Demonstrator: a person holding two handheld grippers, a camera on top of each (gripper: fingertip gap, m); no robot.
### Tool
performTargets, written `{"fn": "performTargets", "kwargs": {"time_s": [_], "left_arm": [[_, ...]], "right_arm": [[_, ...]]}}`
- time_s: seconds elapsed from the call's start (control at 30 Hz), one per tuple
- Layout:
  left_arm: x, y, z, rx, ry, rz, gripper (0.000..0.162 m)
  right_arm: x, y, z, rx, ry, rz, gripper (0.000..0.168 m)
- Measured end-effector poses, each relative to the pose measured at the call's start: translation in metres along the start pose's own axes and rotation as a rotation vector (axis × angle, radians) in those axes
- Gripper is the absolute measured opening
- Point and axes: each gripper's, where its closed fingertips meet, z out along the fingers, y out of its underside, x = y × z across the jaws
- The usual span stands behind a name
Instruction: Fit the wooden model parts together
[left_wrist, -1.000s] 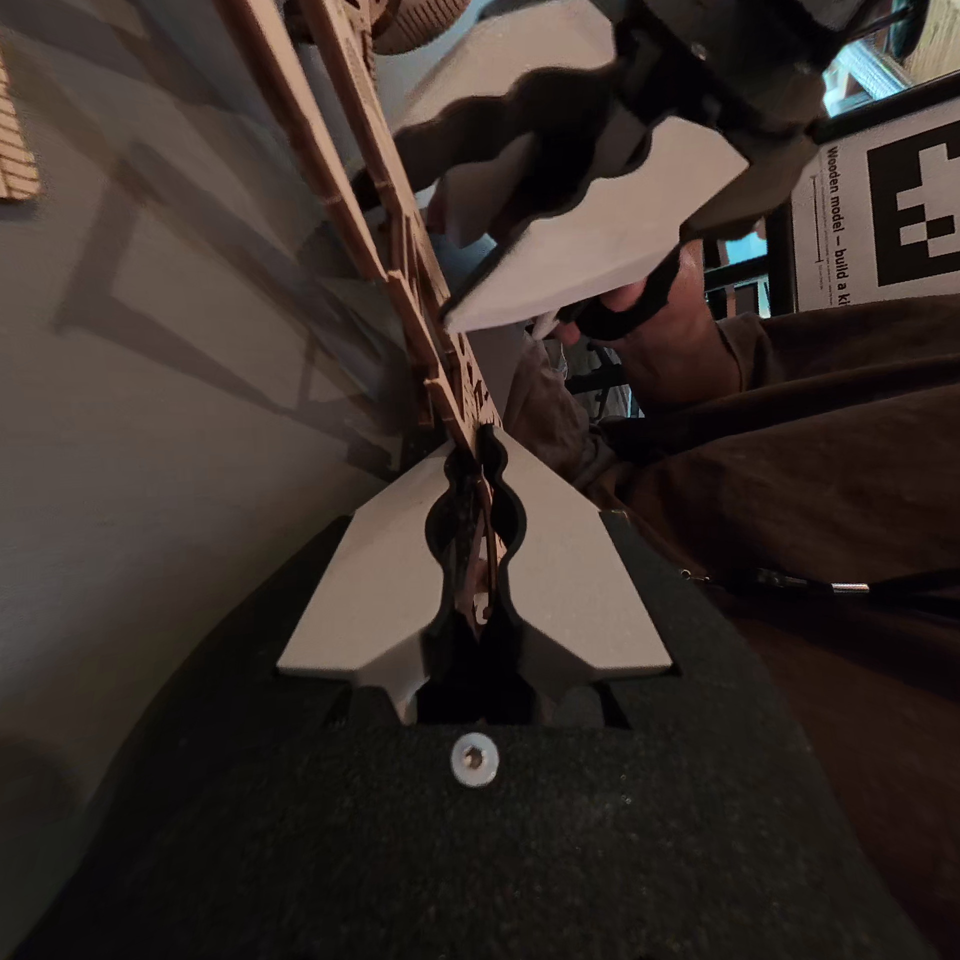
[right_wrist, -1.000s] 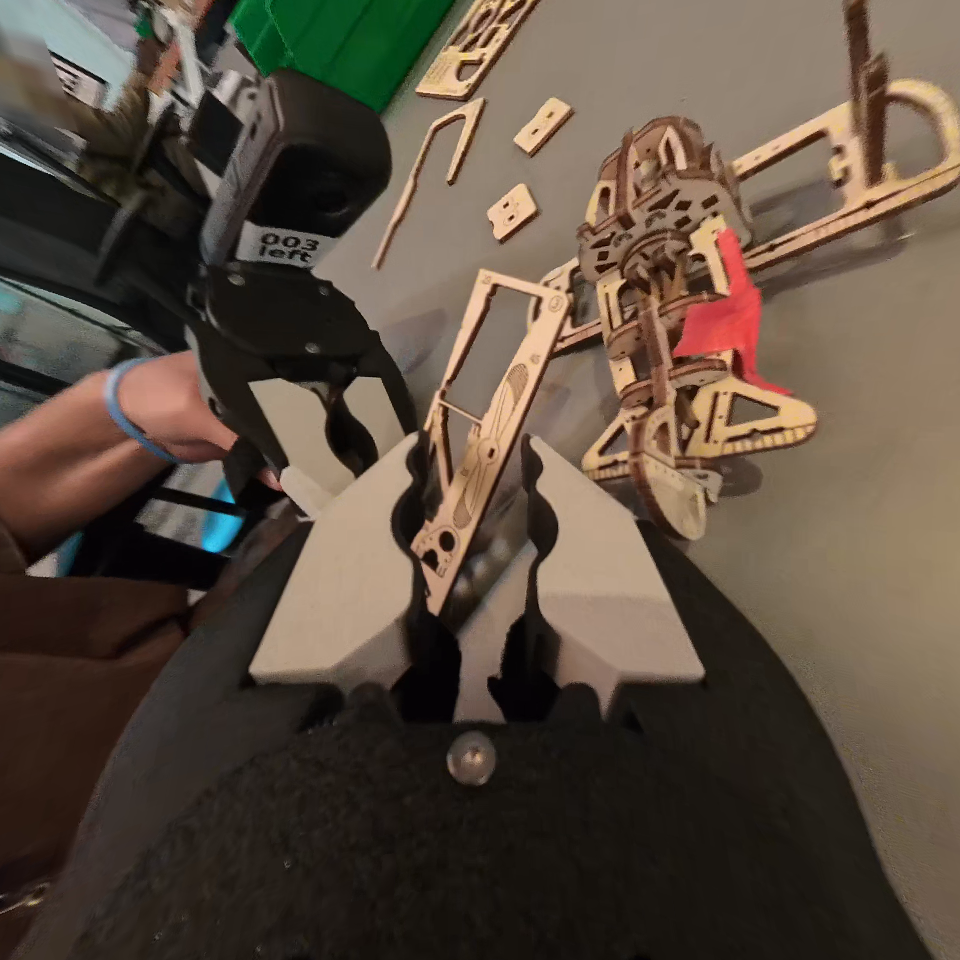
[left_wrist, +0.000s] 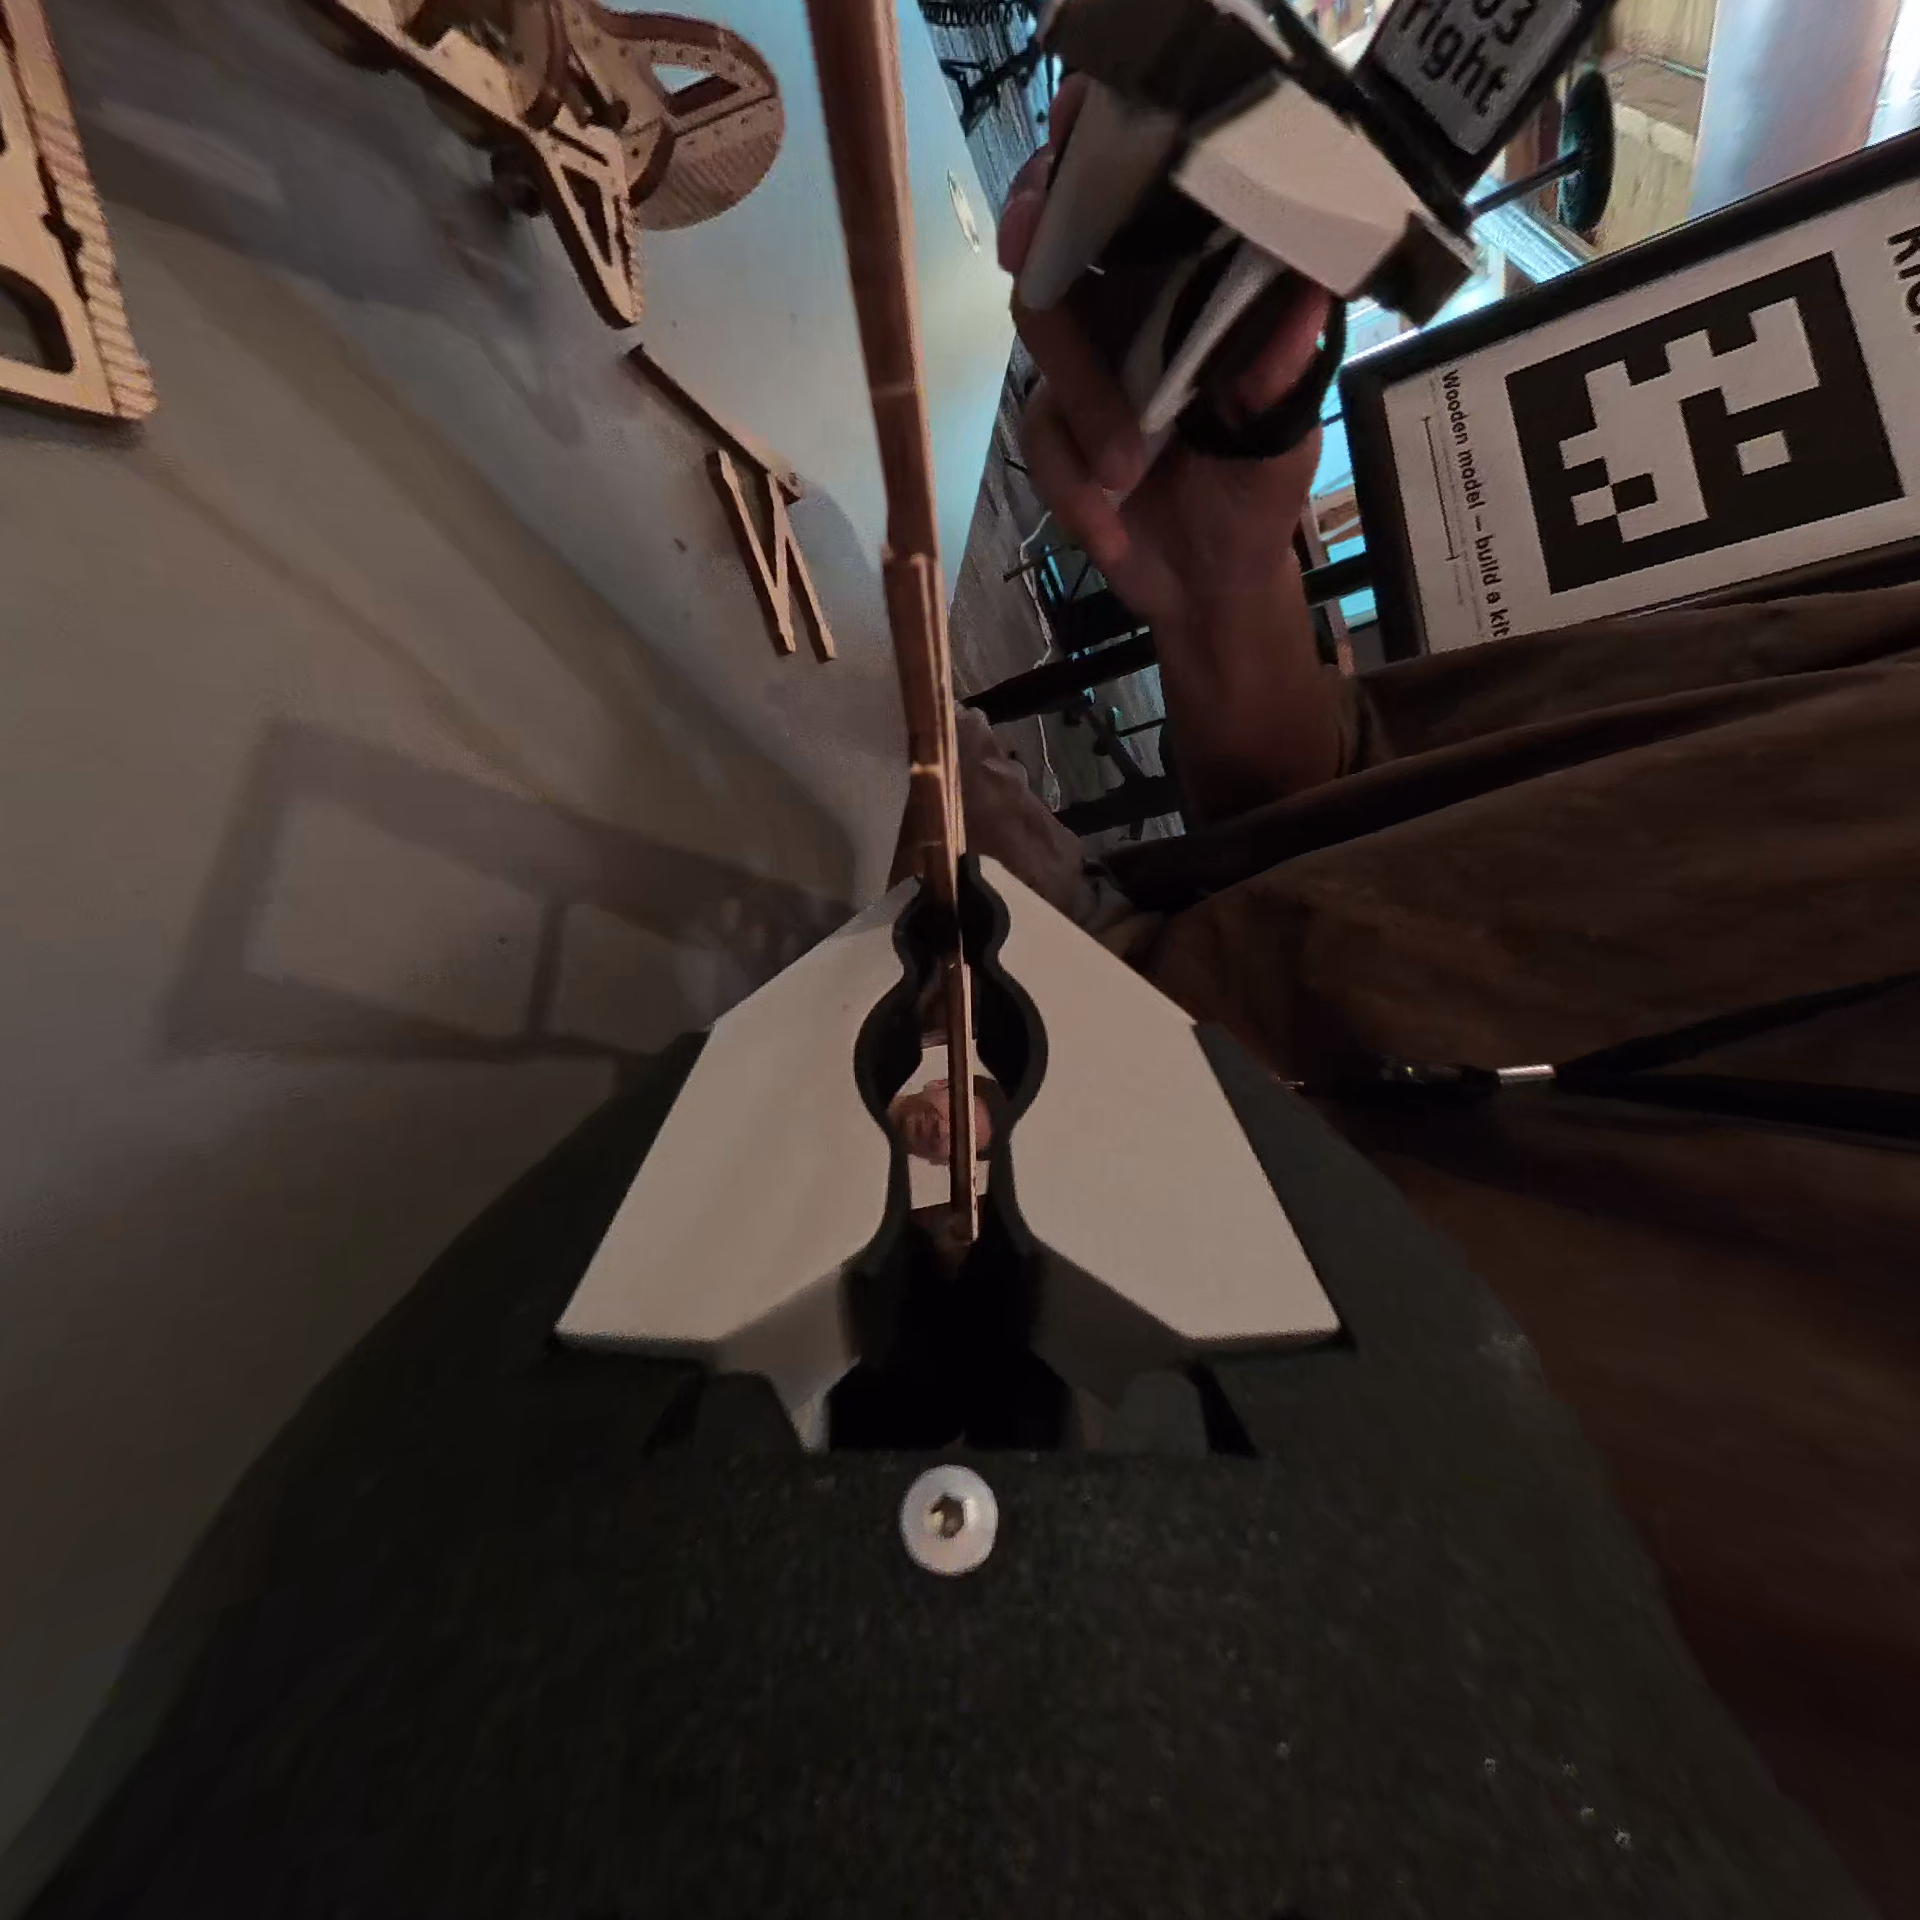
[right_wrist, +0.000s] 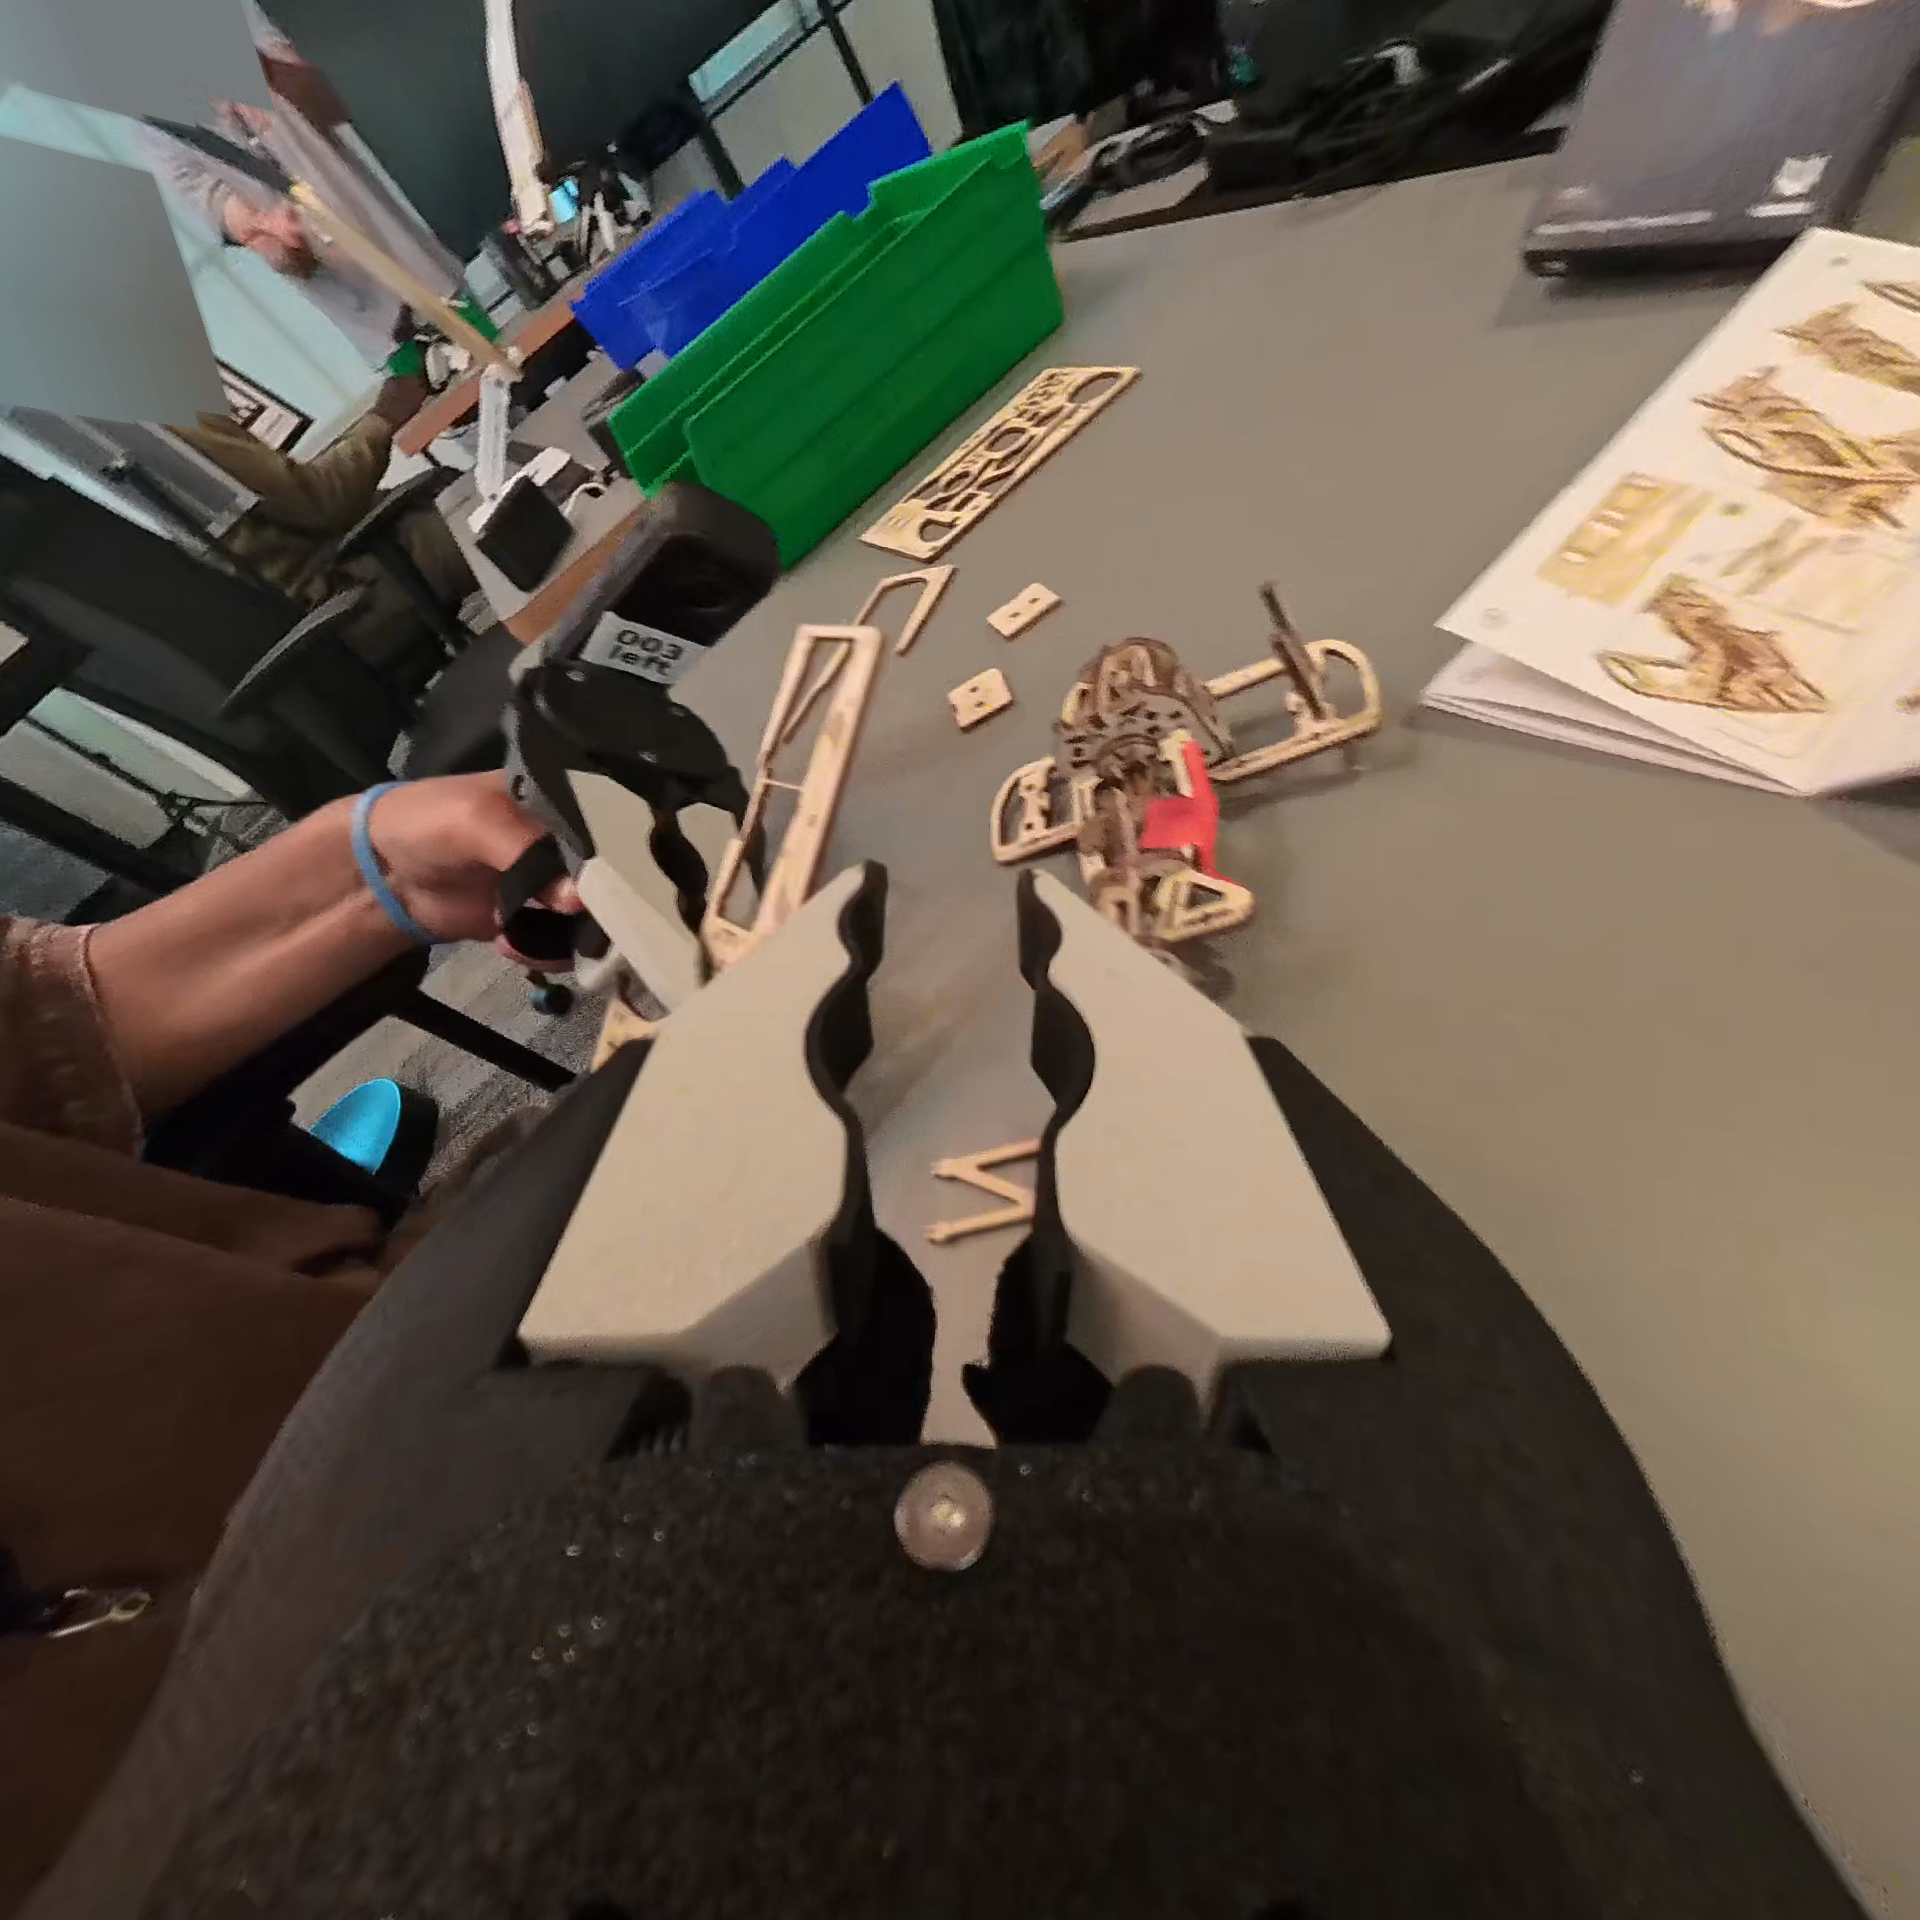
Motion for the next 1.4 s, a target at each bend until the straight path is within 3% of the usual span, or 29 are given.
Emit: {"fn": "performTargets", "kwargs": {"time_s": [0.17, 0.3, 0.43, 0.53, 0.63, 0.73, 0.83, 0.93, 1.03, 1.17, 1.23, 1.33, 1.4], "left_arm": [[0.002, -0.002, -0.028, 0.039, -0.073, 0.013, 0.0], [-0.016, 0.001, -0.098, 0.122, -0.207, -0.116, 0.0], [-0.029, -0.02, -0.168, 0.26, -0.324, -0.229, 0.0], [-0.044, -0.04, -0.196, 0.208, -0.438, -0.247, 0.0], [-0.055, -0.09, -0.211, 0.191, -0.469, -0.244, 0.0], [-0.093, -0.132, -0.223, 0.071, -0.538, -0.283, 0.0], [-0.119, -0.162, -0.215, -0.072, -0.439, -0.365, 0.0], [-0.146, -0.175, -0.214, -0.205, -0.443, -0.44, 0.0], [-0.171, -0.194, -0.225, -0.217, -0.515, -0.465, 0.0], [-0.194, -0.203, -0.244, -0.235, -0.653, -0.462, 0.014], [-0.201, -0.195, -0.257, -0.299, -0.75, -0.427, 0.018], [-0.201, -0.204, -0.277, -0.245, -0.882, -0.342, 0.043], [-0.184, -0.212, -0.283, -0.22, -0.963, -0.182, 0.049]], "right_arm": [[0.011, 0.009, -0.02, -0.017, 0.032, 0.079, 0.021], [0.009, 0.031, -0.03, -0.058, 0.057, 0.132, 0.017], [0.009, 0.033, -0.031, -0.066, 0.052, 0.145, 0.016], [0.011, 0.033, -0.031, -0.074, 0.041, 0.164, 0.015], [0.013, 0.035, -0.032, -0.078, 0.05, 0.161, 0.014], [0.014, 0.036, -0.034, -0.09, 0.07, 0.135, 0.014], [0.018, 0.04, -0.036, -0.108, 0.107, 0.087, 0.012], [0.019, 0.039, -0.038, -0.1, 0.11, 0.085, 0.012], [0.019, 0.038, -0.039, -0.087, 0.099, 0.105, 0.012], [0.023, 0.043, -0.04, -0.108, 0.115, 0.096, 0.012], [0.024, 0.044, -0.04, -0.123, 0.126, 0.081, 0.012], [0.024, 0.045, -0.04, -0.13, 0.117, 0.078, 0.012], [0.024, 0.045, -0.041, -0.125, 0.11, 0.087, 0.012]]}}
